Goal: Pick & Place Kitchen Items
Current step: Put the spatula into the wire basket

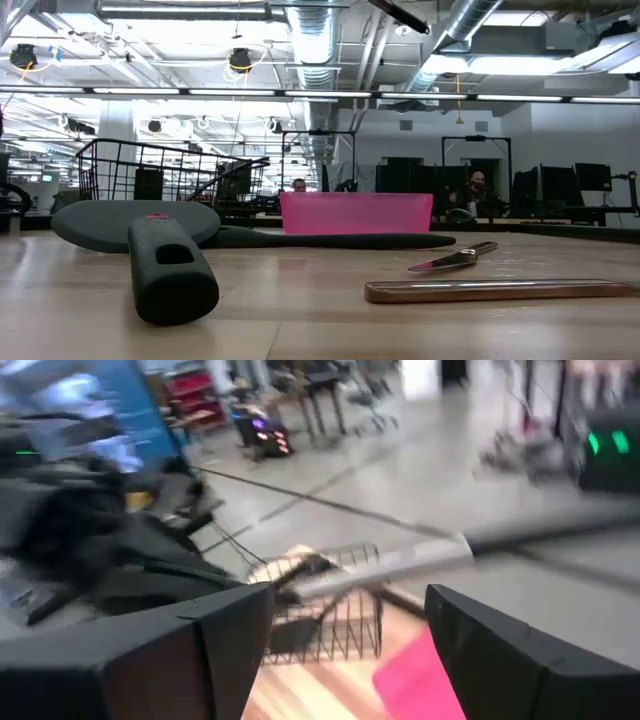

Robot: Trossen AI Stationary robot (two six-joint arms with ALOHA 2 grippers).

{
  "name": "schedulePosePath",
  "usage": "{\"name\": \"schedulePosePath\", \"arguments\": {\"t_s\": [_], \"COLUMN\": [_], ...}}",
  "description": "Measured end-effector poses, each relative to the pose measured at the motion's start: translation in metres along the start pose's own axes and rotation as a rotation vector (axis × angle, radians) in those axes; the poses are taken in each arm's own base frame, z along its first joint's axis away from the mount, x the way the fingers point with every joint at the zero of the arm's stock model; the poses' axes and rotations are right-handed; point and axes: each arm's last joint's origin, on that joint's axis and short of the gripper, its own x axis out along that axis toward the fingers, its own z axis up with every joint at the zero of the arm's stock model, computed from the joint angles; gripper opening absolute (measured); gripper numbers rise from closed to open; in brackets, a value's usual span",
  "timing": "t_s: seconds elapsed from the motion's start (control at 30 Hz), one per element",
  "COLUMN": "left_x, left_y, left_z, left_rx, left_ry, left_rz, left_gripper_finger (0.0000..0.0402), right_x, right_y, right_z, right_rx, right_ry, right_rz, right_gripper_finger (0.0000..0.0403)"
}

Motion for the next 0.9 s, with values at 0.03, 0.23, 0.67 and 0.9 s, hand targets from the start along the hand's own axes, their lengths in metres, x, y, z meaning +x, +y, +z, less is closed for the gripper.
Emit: {"name": "schedulePosePath", "arguments": {"t_s": [0.03, 0.23, 0.67, 0.9], "left_x": [-0.002, -0.012, -0.023, -0.023], "left_y": [-0.002, -0.010, -0.017, -0.017], "left_z": [0.001, 0.006, 0.011, 0.011], "left_rx": [0.033, 0.170, 0.270, 0.270], "left_ry": [0.003, 0.039, 0.081, 0.086], "left_rz": [0.005, 0.061, 0.119, 0.128], "left_gripper_finger": [0.0001, 0.0001, 0.0001, 0.0001], "right_x": [0.004, 0.023, 0.061, 0.077], "right_y": [-0.003, -0.023, -0.048, -0.058], "right_z": [-0.006, -0.016, 0.011, 0.010], "right_rx": [0.031, 0.262, 0.484, 0.520], "right_ry": [0.010, 0.027, -0.060, -0.061], "right_rz": [-0.021, -0.063, 0.040, -0.005], "right_gripper_finger": [0.0260, 0.0260, 0.0260, 0.0260]}}
